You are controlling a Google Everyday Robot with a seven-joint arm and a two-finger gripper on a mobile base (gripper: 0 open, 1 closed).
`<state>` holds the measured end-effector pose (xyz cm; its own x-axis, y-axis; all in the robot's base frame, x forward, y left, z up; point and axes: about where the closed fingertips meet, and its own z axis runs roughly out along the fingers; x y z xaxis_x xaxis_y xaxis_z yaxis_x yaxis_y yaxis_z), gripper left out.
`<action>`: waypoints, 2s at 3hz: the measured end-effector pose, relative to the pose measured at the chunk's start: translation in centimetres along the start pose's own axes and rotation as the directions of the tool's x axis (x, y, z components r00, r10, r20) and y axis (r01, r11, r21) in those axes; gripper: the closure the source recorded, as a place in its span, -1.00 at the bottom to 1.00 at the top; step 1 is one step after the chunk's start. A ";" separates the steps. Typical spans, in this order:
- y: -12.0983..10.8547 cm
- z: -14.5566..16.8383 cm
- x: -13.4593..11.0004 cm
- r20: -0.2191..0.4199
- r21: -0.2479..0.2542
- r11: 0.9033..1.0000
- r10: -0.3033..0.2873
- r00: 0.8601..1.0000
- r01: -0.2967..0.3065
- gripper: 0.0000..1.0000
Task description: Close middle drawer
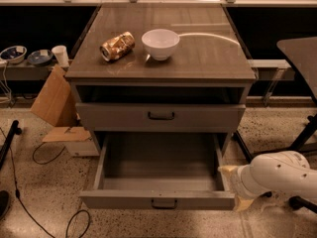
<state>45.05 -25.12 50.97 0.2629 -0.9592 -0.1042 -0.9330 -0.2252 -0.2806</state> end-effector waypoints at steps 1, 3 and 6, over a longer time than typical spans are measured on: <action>1.3 -0.9 -0.2 0.013 0.003 1.000 0.011 1.000 -0.011 -0.07; 5.2 -0.2 -2.2 0.037 -0.075 0.997 -0.013 0.999 0.016 0.86; 8.2 5.5 -1.9 -0.010 -0.229 0.973 -0.026 1.000 0.023 1.00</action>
Offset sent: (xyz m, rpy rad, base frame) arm -0.0628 0.0075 -0.0015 0.0318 0.0689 0.0295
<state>38.24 -24.22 43.58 0.2848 -0.9546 -0.0869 -0.9581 -0.2807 -0.0570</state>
